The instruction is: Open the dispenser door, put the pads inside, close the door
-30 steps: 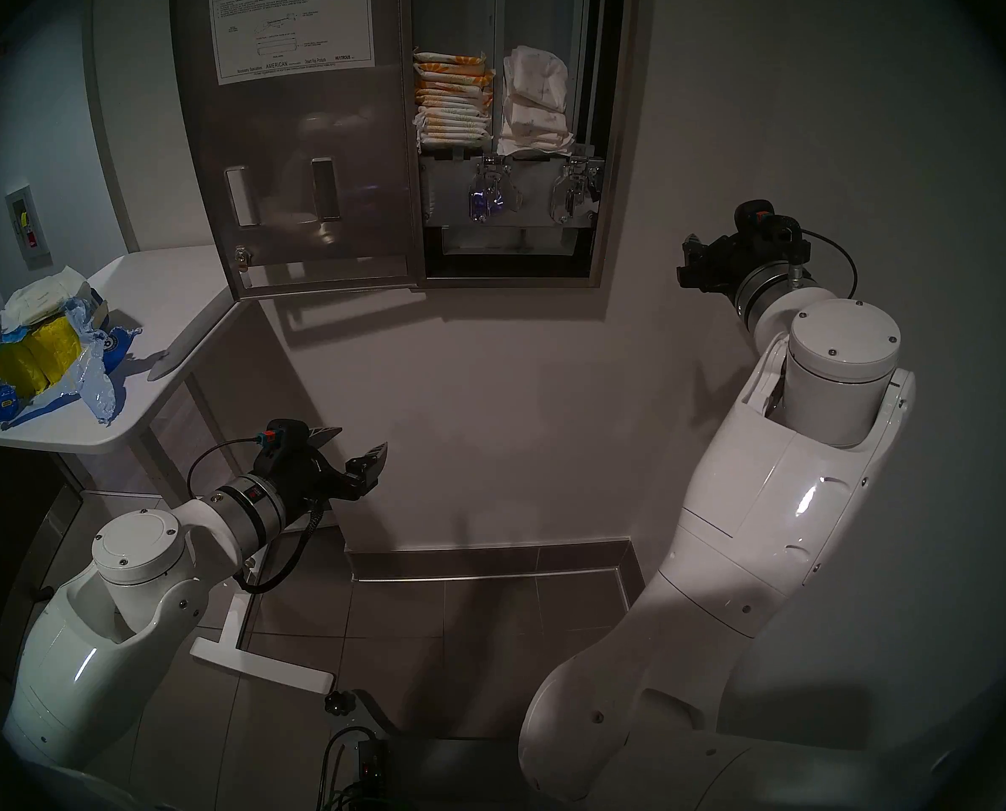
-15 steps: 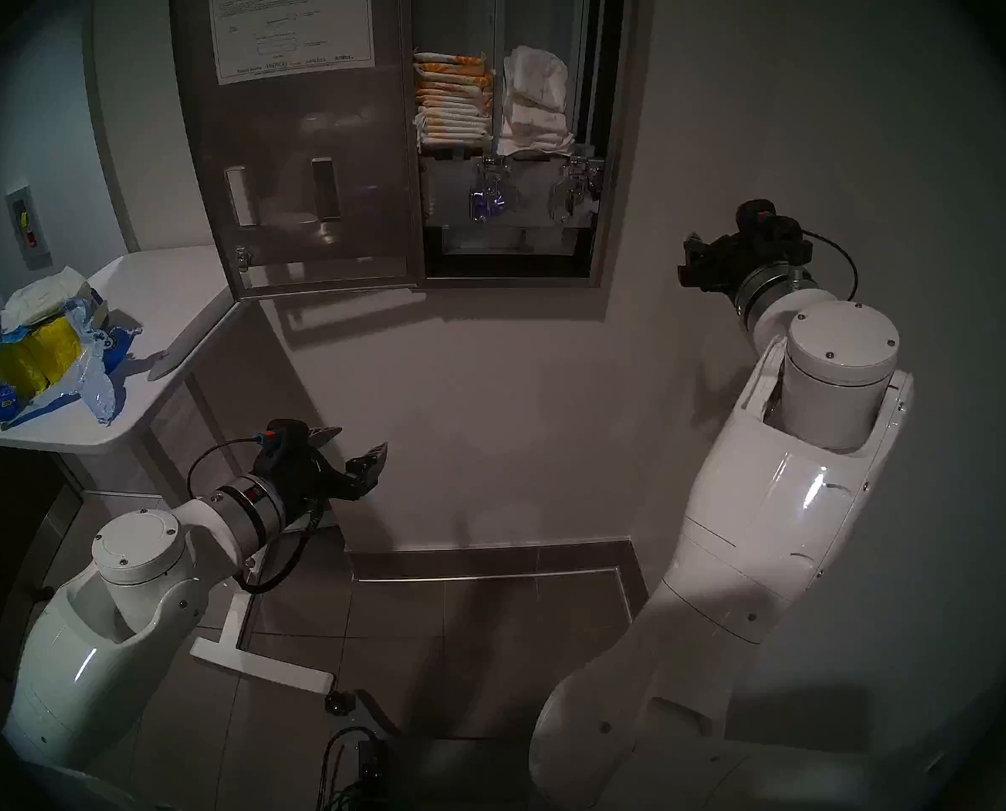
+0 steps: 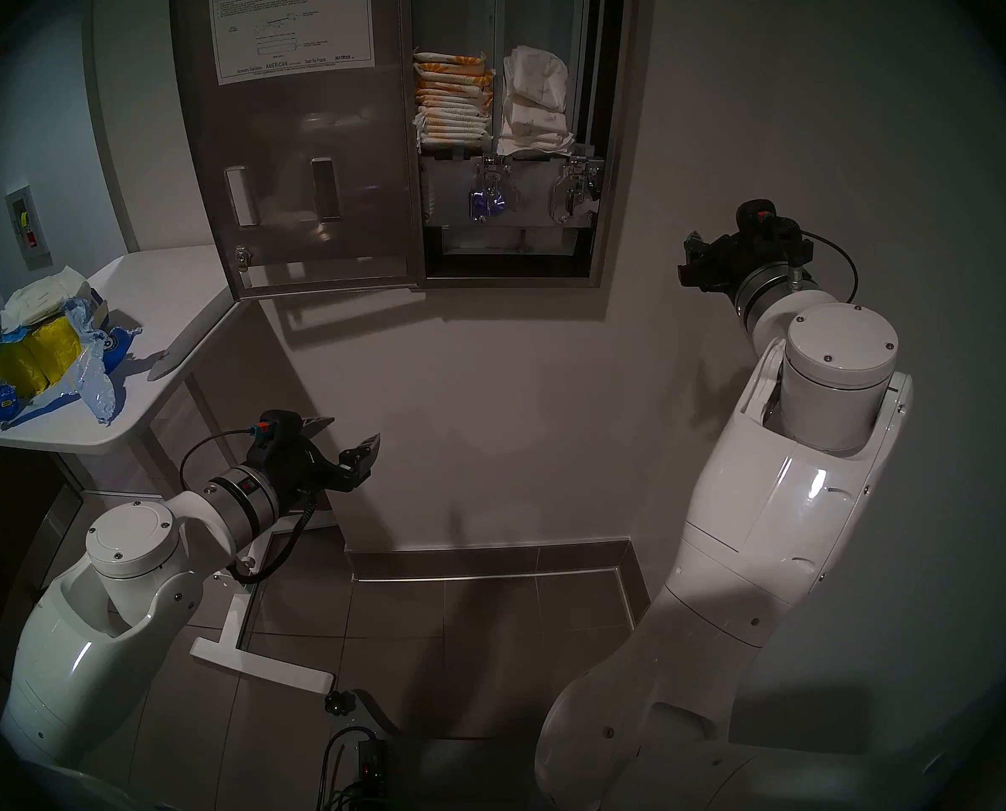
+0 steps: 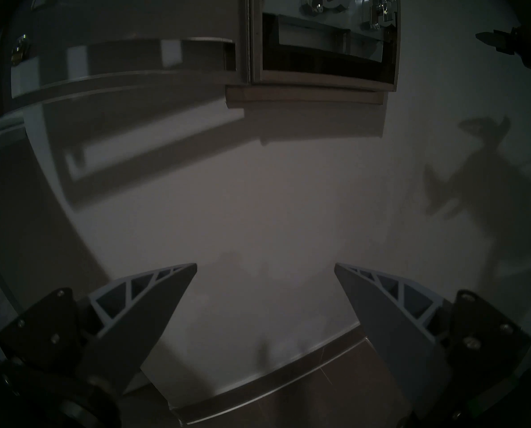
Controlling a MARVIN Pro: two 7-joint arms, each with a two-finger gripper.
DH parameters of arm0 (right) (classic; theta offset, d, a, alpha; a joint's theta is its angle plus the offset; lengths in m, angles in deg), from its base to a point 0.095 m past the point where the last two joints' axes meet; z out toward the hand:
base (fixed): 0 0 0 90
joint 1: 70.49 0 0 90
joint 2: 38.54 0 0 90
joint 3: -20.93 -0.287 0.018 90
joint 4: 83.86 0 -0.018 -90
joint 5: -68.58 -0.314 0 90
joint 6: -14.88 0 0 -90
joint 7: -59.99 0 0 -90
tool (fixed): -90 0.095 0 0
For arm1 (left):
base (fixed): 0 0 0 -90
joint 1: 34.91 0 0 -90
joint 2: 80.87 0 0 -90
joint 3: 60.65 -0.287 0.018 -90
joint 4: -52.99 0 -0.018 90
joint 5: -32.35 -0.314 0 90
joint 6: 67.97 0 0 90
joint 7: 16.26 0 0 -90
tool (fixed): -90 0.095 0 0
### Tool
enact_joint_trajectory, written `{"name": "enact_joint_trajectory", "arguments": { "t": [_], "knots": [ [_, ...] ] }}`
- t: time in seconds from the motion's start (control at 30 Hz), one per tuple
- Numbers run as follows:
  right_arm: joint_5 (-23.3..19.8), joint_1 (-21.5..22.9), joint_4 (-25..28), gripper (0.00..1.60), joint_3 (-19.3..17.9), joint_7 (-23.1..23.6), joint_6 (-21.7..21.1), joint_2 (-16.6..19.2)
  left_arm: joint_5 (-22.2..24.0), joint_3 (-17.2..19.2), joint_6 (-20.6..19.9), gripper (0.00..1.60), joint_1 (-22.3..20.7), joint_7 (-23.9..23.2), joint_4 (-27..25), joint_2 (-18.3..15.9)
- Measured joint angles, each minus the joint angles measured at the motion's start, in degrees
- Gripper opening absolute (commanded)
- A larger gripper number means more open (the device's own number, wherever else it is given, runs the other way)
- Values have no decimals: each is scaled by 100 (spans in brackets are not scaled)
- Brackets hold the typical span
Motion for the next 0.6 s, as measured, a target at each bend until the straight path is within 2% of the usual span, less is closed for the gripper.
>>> {"name": "enact_joint_trajectory", "arguments": {
  "t": [0.4,0.6],
  "knots": [
    [-24,-19,0,129,8,-22,0,19,-110,530,46,160,-245,-189,-258,-256],
    [-38,-27,-1,129,13,-33,0,29,-61,964,44,160,-392,-290,-262,-359]
  ]
}}
